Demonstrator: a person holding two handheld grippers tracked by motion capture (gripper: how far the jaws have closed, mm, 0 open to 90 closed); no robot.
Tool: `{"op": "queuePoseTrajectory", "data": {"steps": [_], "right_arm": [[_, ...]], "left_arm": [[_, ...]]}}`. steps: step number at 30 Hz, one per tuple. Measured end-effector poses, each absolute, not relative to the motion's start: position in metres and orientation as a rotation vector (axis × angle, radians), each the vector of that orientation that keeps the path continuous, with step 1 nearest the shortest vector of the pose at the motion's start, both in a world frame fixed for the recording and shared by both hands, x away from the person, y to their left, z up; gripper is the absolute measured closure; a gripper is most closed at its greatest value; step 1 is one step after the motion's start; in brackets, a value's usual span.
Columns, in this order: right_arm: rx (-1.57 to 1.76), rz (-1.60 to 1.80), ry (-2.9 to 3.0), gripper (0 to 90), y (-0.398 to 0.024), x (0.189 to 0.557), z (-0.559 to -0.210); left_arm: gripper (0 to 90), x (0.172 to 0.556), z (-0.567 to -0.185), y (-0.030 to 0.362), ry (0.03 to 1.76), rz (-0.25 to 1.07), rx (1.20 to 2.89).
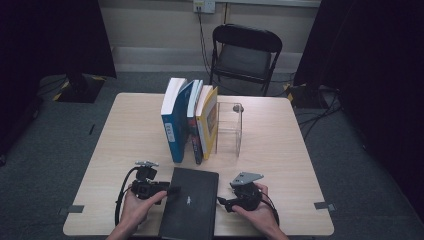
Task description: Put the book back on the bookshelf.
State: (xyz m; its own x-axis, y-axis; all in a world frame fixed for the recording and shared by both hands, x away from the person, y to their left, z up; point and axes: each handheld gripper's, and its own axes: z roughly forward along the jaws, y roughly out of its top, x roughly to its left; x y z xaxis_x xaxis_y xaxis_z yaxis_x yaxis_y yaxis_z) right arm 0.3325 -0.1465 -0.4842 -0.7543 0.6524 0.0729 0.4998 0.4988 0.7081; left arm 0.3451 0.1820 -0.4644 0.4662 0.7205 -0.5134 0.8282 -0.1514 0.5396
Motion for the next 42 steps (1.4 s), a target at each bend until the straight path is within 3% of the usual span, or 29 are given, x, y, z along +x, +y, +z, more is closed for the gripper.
{"op": "queuePoseTrajectory", "data": {"steps": [4, 17, 27, 31, 33, 35, 42], "right_arm": [[0.987, 1.096, 2.538, 28.1, -0.146, 0.333, -0.484], [0.984, 1.098, 2.542, 27.6, -0.148, 0.333, -0.484], [0.984, 1.096, 2.540, 27.7, -0.149, 0.333, -0.484], [0.985, 1.096, 2.541, 27.7, -0.149, 0.333, -0.484], [0.985, 1.101, 2.542, 27.6, -0.148, 0.333, -0.484], [0.982, 1.090, 2.536, 28.0, -0.148, 0.333, -0.484], [0.986, 1.094, 2.531, 28.5, -0.149, 0.334, -0.484]], "left_arm": [[41.5, 0.346, -0.471, 0.176, 1.285, -0.237, 1.910], [40.4, 0.340, -0.453, 0.177, 1.256, -0.201, 1.821], [42.3, 0.336, -0.448, 0.184, 1.257, -0.287, 1.726], [42.2, 0.332, -0.448, 0.183, 1.270, -0.297, 1.721], [49.4, 0.328, -0.452, 0.175, 1.184, -0.439, 1.725], [51.6, 0.321, -0.451, 0.165, 1.198, -0.371, 1.735], [49.9, 0.334, -0.453, 0.162, 1.178, -0.437, 1.798]]}}
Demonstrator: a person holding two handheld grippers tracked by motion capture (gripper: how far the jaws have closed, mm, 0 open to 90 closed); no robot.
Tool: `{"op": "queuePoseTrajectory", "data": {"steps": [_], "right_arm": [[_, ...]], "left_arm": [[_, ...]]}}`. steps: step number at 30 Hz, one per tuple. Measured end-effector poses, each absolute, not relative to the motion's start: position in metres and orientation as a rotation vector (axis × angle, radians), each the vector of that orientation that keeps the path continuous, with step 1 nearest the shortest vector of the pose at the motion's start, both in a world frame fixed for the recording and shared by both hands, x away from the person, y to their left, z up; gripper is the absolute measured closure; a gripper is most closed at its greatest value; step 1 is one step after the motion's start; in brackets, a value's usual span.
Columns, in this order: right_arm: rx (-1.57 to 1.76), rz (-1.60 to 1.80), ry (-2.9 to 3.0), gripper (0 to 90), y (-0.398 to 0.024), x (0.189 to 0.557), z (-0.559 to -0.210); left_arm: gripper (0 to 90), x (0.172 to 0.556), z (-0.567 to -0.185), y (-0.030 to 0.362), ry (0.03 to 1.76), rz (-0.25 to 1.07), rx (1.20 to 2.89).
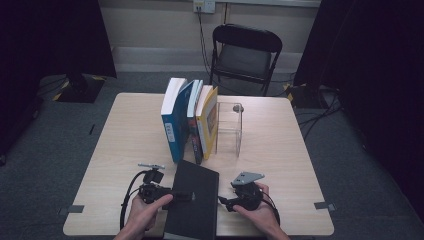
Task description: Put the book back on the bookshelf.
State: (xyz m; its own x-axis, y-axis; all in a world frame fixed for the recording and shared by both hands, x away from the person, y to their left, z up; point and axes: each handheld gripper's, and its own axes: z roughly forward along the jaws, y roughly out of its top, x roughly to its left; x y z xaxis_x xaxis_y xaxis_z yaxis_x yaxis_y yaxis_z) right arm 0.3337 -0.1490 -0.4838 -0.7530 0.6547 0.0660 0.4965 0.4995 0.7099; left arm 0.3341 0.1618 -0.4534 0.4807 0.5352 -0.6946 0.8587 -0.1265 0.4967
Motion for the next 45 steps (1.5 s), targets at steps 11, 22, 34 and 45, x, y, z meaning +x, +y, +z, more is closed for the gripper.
{"op": "queuePoseTrajectory", "data": {"steps": [11, 22, 34, 45], "right_arm": [[0.978, 1.100, 2.530, 28.5, -0.148, 0.336, -0.484], [1.001, 1.144, 2.533, 27.4, -0.150, 0.340, -0.483], [1.002, 1.180, 2.532, 26.4, -0.150, 0.341, -0.480], [1.068, 1.359, 2.561, 20.6, -0.153, 0.341, -0.478]], "left_arm": [[49.8, 0.359, -0.468, 0.153, 1.201, -0.503, 1.864], [49.3, 0.368, -0.471, 0.148, 1.172, -0.538, 1.883], [62.8, 0.367, -0.464, 0.150, 1.094, -0.537, 1.847], [62.7, 0.361, -0.459, 0.147, 1.078, -0.477, 1.868]]}}
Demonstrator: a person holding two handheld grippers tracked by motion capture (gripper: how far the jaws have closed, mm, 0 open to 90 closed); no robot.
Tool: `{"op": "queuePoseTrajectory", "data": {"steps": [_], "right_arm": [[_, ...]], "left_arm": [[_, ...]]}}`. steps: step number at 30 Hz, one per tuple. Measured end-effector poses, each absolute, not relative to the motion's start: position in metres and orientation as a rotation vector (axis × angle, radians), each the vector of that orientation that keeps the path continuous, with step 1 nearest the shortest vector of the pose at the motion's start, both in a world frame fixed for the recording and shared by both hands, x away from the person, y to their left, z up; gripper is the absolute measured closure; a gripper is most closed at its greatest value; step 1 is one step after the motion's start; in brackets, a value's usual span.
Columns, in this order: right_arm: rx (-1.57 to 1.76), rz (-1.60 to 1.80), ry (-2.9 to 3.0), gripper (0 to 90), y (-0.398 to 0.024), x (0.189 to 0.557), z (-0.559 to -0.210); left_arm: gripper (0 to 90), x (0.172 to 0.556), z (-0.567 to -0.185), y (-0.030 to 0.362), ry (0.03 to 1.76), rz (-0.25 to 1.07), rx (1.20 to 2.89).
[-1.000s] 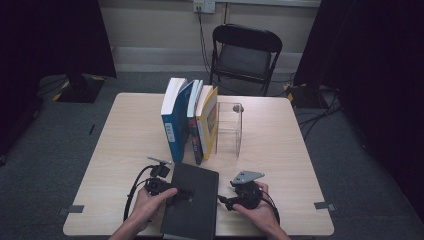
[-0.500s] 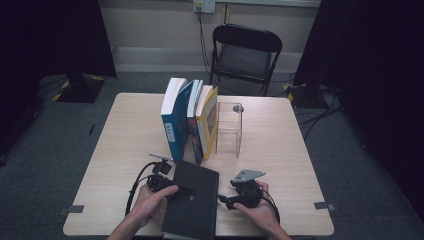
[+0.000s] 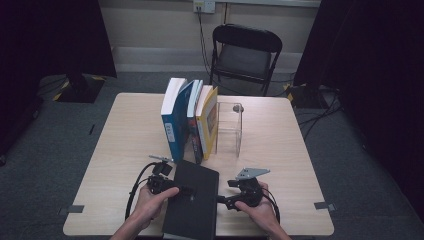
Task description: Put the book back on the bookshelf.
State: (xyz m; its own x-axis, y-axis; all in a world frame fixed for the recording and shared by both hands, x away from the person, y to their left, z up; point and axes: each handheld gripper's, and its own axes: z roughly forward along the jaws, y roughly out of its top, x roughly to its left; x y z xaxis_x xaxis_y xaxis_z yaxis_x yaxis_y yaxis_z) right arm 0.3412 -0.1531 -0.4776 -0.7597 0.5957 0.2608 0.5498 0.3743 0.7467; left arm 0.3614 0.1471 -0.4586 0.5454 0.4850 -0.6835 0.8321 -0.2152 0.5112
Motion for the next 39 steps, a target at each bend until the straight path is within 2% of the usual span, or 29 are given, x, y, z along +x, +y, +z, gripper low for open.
{"op": "queuePoseTrajectory", "data": {"steps": [9, 18, 25, 35, 39], "right_arm": [[1.108, 1.380, 2.603, 14.6, -0.147, 0.342, -0.481], [1.193, 1.507, 2.631, 14.5, -0.151, 0.346, -0.483], [1.261, 1.597, 2.698, 10.0, -0.149, 0.350, -0.488], [1.238, 1.685, 2.803, 9.0, -0.150, 0.354, -0.492], [1.196, 1.695, 2.796, 14.2, -0.153, 0.353, -0.486]], "left_arm": [[62.6, 0.357, -0.451, 0.143, 1.044, -0.421, 1.893], [63.1, 0.350, -0.446, 0.140, 0.993, -0.368, 1.895], [63.2, 0.345, -0.441, 0.136, 0.939, -0.321, 1.911], [64.1, 0.338, -0.436, 0.131, 0.850, -0.286, 1.915], [65.2, 0.336, -0.434, 0.132, 0.819, -0.272, 1.910]]}}
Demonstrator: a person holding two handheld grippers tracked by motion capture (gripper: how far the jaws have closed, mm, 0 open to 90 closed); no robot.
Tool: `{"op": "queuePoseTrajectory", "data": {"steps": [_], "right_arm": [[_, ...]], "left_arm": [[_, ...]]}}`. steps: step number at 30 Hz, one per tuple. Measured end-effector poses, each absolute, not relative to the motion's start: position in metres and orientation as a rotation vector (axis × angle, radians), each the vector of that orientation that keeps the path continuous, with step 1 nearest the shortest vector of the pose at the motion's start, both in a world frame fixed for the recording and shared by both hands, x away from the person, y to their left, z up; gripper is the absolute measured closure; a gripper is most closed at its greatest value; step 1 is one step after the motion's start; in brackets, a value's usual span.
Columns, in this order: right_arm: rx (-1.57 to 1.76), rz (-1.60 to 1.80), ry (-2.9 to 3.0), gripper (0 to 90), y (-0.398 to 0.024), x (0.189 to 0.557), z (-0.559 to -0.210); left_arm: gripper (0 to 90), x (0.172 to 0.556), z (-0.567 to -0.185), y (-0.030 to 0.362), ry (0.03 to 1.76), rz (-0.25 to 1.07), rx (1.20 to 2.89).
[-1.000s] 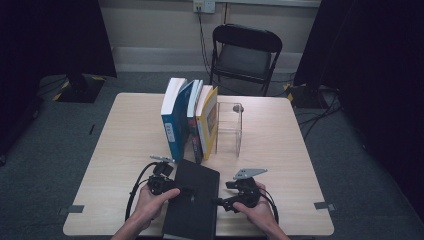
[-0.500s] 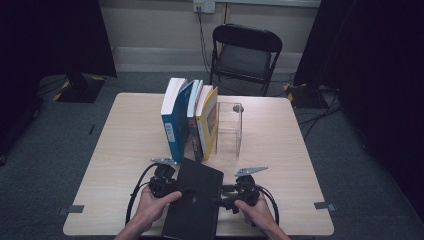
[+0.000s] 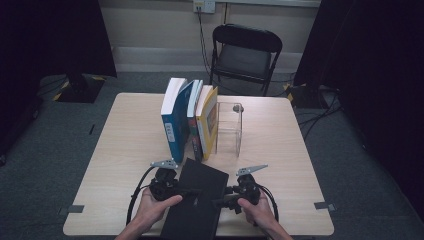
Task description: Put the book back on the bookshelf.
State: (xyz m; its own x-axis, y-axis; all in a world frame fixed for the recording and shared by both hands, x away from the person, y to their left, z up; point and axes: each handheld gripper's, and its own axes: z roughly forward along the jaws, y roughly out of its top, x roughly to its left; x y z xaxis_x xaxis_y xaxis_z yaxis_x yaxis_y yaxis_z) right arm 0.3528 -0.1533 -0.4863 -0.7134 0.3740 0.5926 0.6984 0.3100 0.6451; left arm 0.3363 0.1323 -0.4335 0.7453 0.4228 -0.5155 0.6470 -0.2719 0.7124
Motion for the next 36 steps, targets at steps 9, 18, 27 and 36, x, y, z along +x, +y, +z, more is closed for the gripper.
{"op": "queuePoseTrajectory", "data": {"steps": [9, 18, 27, 36], "right_arm": [[-0.940, -1.438, -2.343, 21.7, -0.160, 0.347, -0.471], [-0.945, -1.531, -2.405, 29.6, -0.169, 0.338, -0.454], [-0.963, -1.631, -2.457, 35.5, -0.174, 0.338, -0.435], [-0.943, -1.698, -2.507, 41.0, -0.175, 0.337, -0.419]], "left_arm": [[66.1, 0.332, -0.426, 0.133, 0.772, -0.228, 1.907], [67.0, 0.329, -0.418, 0.134, 0.735, -0.193, 1.869], [67.0, 0.332, -0.410, 0.134, 0.712, -0.125, 1.819], [66.7, 0.331, -0.406, 0.136, 0.688, -0.081, 1.800]]}}
